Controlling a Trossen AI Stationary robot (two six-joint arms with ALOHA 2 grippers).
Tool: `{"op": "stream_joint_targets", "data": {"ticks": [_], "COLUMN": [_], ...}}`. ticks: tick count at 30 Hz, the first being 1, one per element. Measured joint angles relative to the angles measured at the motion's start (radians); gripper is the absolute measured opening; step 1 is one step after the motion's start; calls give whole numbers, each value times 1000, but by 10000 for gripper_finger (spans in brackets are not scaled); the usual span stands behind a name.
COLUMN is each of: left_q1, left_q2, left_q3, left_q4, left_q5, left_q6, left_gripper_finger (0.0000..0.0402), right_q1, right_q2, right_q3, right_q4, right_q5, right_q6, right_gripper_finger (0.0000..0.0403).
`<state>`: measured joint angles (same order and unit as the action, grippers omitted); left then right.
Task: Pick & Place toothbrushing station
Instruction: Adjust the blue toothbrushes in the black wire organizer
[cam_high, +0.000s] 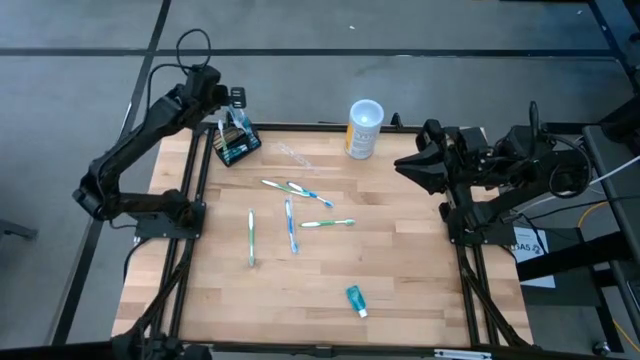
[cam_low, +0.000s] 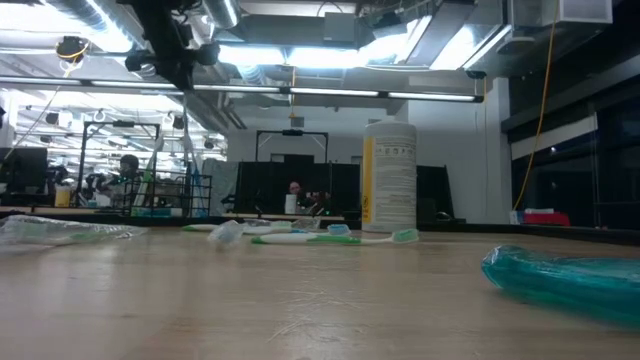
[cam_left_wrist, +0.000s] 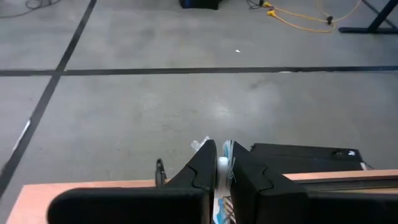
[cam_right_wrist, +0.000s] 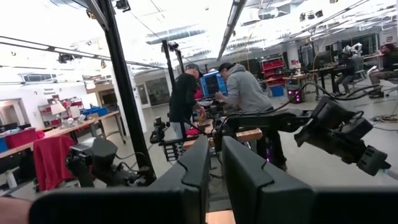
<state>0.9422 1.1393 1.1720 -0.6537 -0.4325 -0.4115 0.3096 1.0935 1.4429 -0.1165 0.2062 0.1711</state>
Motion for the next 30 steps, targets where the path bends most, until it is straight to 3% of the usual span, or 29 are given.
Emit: {"op": "stream_joint_targets", "data": {"ticks": [9, 24, 30], "left_q1": [3, 9, 7], "left_q2": [55, 143, 123], "left_q3": [-4, -9, -156], "left_q4": [125, 105, 212], "left_q5": [-56, -55, -44], "left_q6": [40, 28, -39], "left_gripper_finger": [17, 17, 17], "right_q1": [0, 33, 33], "right_q2": [0, 0, 1], "right_q3": [0, 0, 0], "right_q4": [4, 4, 4], "right_q5": [23, 89, 90], "right_q6": [5, -16, -23], "right_gripper_finger": [49, 49, 49]}}
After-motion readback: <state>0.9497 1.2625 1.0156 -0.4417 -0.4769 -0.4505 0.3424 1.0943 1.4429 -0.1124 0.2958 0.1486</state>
